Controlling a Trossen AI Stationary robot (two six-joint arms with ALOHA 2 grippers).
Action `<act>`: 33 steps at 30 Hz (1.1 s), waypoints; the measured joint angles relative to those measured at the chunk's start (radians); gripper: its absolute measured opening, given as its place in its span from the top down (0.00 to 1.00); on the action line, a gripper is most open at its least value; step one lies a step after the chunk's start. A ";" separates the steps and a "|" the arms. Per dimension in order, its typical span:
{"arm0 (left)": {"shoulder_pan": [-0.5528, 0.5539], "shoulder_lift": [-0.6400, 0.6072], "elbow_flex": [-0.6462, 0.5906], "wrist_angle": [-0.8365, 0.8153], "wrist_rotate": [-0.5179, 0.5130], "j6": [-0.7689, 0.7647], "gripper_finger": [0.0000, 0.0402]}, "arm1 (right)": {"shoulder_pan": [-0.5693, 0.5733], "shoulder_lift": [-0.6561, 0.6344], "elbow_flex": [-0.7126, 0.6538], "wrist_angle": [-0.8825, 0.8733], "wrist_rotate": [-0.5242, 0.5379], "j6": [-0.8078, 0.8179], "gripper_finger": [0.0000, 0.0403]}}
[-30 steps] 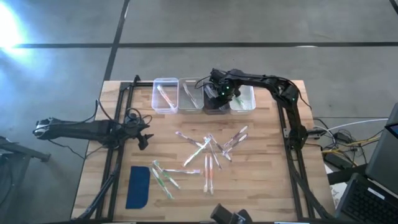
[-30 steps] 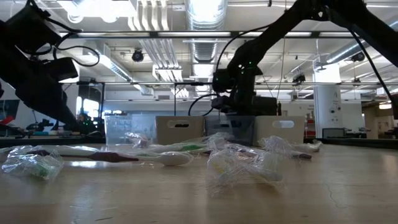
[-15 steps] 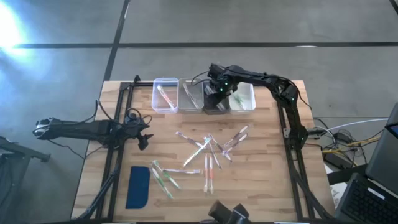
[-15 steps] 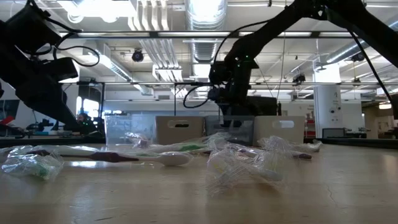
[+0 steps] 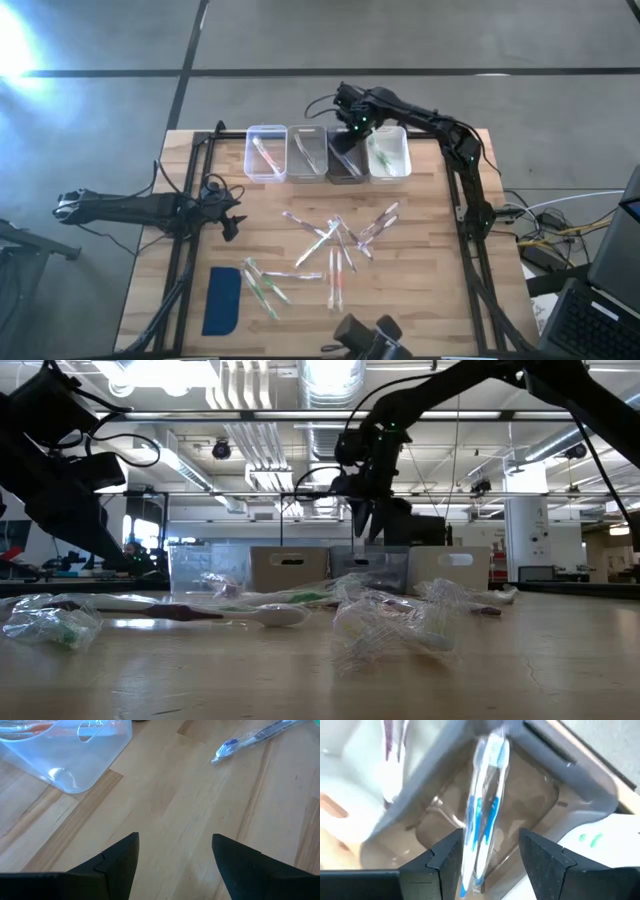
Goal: Pick & Place Toothbrushes
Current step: Put the purple toothbrush into the gray bin
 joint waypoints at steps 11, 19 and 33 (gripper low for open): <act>0.000 0.000 0.000 0.000 0.000 0.000 0.36 | 0.000 0.000 0.045 0.000 0.030 0.007 0.59; 0.000 0.000 0.000 0.000 0.000 0.000 0.36 | 0.000 0.000 0.005 0.000 0.031 0.026 0.55; 0.000 0.000 0.000 0.000 0.000 0.000 0.36 | 0.000 0.000 -0.045 0.006 0.030 0.026 0.58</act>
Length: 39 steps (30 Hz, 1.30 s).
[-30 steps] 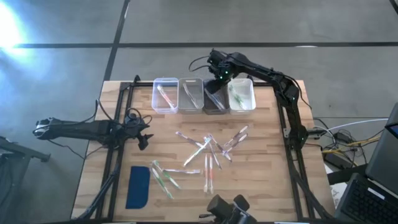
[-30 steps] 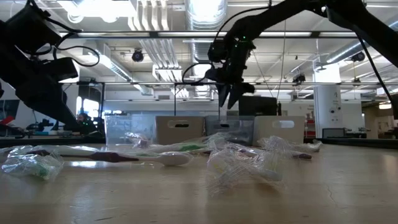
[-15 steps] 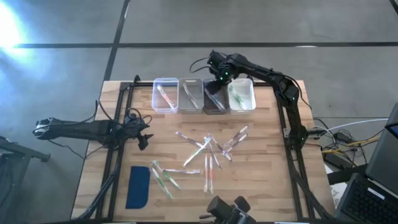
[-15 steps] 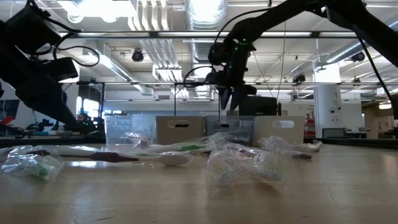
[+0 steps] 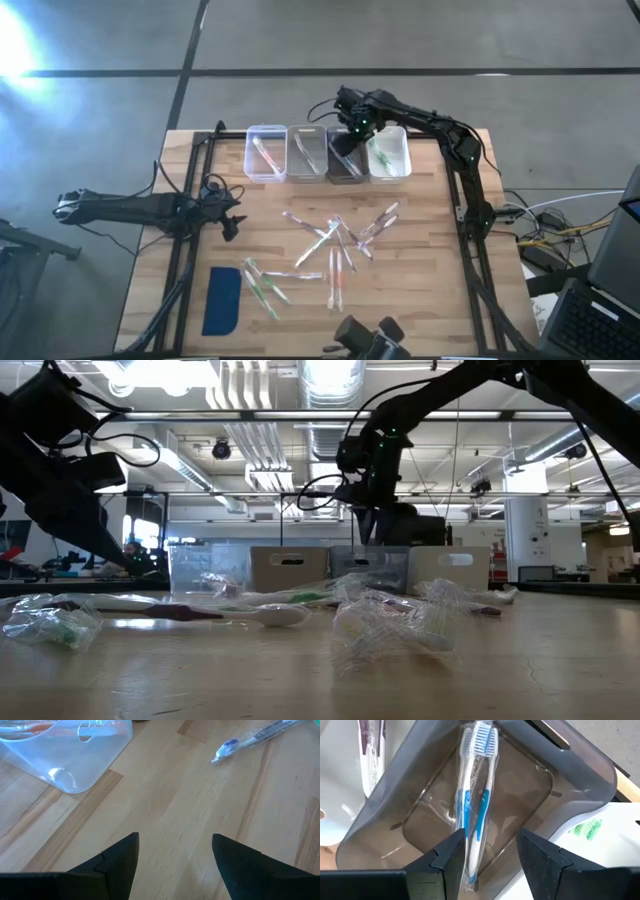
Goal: Pick & Place Toothbrushes
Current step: Put the purple toothbrush into the gray bin
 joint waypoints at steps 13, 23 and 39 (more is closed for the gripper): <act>0.000 0.000 0.000 0.000 0.000 0.000 0.36 | 0.000 0.000 0.031 0.010 -0.004 0.000 0.54; 0.000 0.000 0.000 0.000 0.000 0.000 0.36 | 0.002 -0.019 0.074 -0.028 -0.010 -0.004 0.54; 0.000 0.000 0.000 0.000 0.000 0.000 0.36 | 0.075 -0.208 0.222 -0.142 -0.015 -0.015 0.82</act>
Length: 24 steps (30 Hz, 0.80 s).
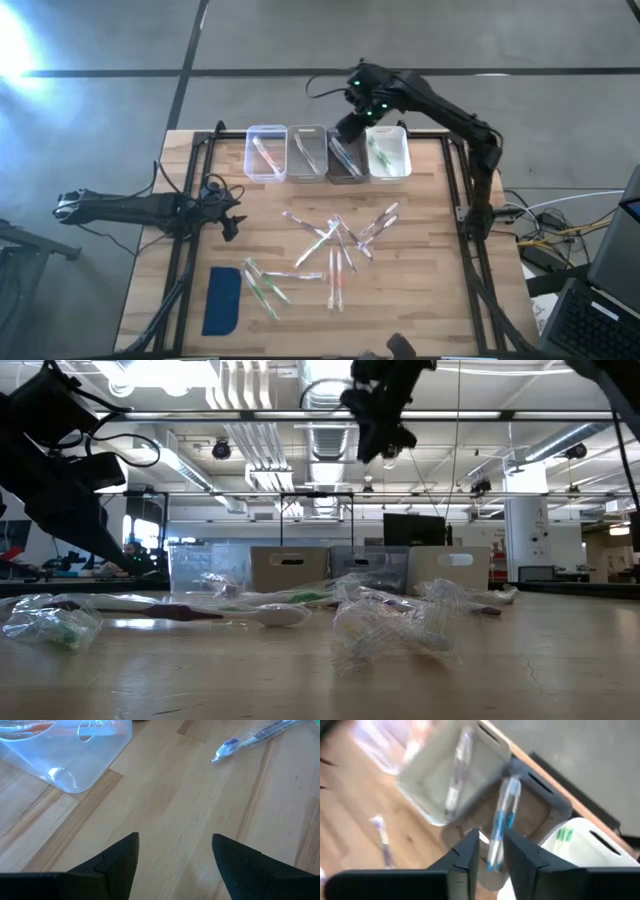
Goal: Pick & Place Toothbrushes
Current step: Put the purple toothbrush into the gray bin
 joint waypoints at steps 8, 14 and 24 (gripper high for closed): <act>0.000 0.000 0.000 0.000 0.000 0.000 0.36 | 0.073 -0.249 -0.088 0.066 0.023 -0.042 0.97; 0.000 0.000 0.000 0.000 0.000 0.000 0.36 | 0.148 -0.461 -0.201 0.086 0.075 -0.128 0.98; 0.000 0.000 0.000 0.012 -0.030 -0.001 0.36 | 0.227 -0.807 -0.469 0.119 0.117 -0.209 0.98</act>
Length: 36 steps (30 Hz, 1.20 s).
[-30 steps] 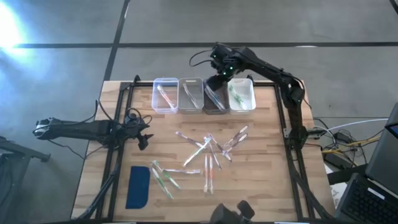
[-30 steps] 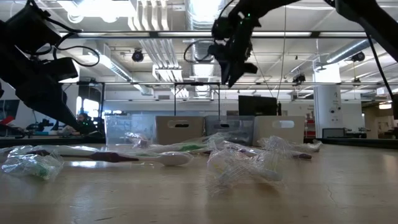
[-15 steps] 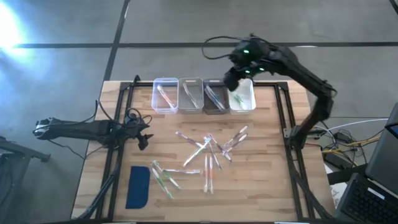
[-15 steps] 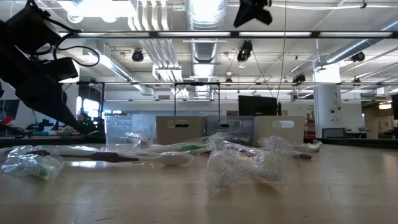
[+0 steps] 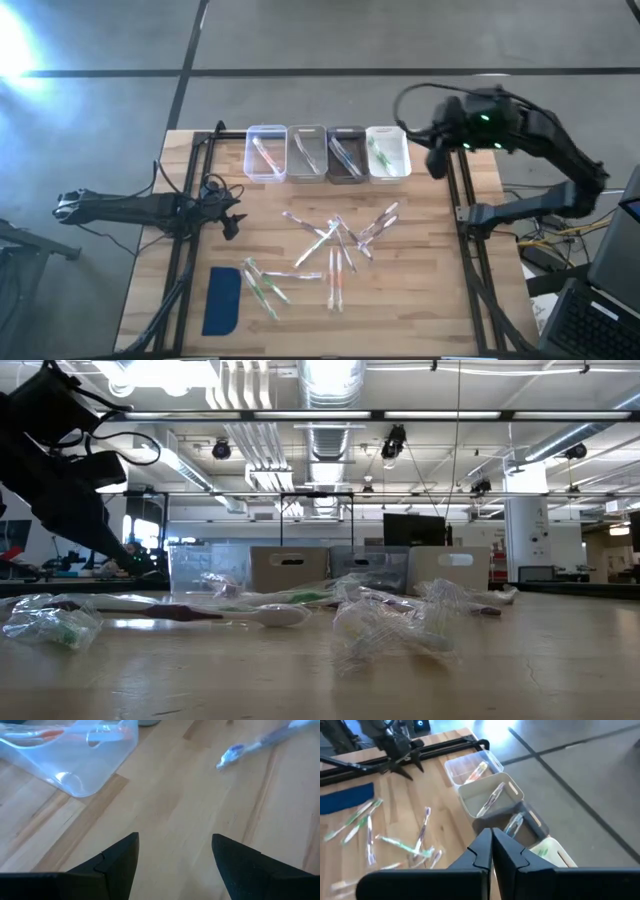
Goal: Pick & Place Toothbrushes
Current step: Put the purple toothbrush into the gray bin
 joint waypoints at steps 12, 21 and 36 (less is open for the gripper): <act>0.001 0.000 0.000 0.054 0.000 -0.082 0.36 | -0.003 -0.306 -0.230 -0.029 -0.001 -0.065 0.98; 0.001 0.000 0.000 0.074 -0.015 -0.218 0.36 | -0.003 -0.419 -0.352 -0.028 -0.001 -0.115 0.98; 0.001 0.000 0.000 0.224 -0.052 -0.282 0.36 | -0.003 -0.511 -0.518 -0.028 -0.004 -0.090 0.98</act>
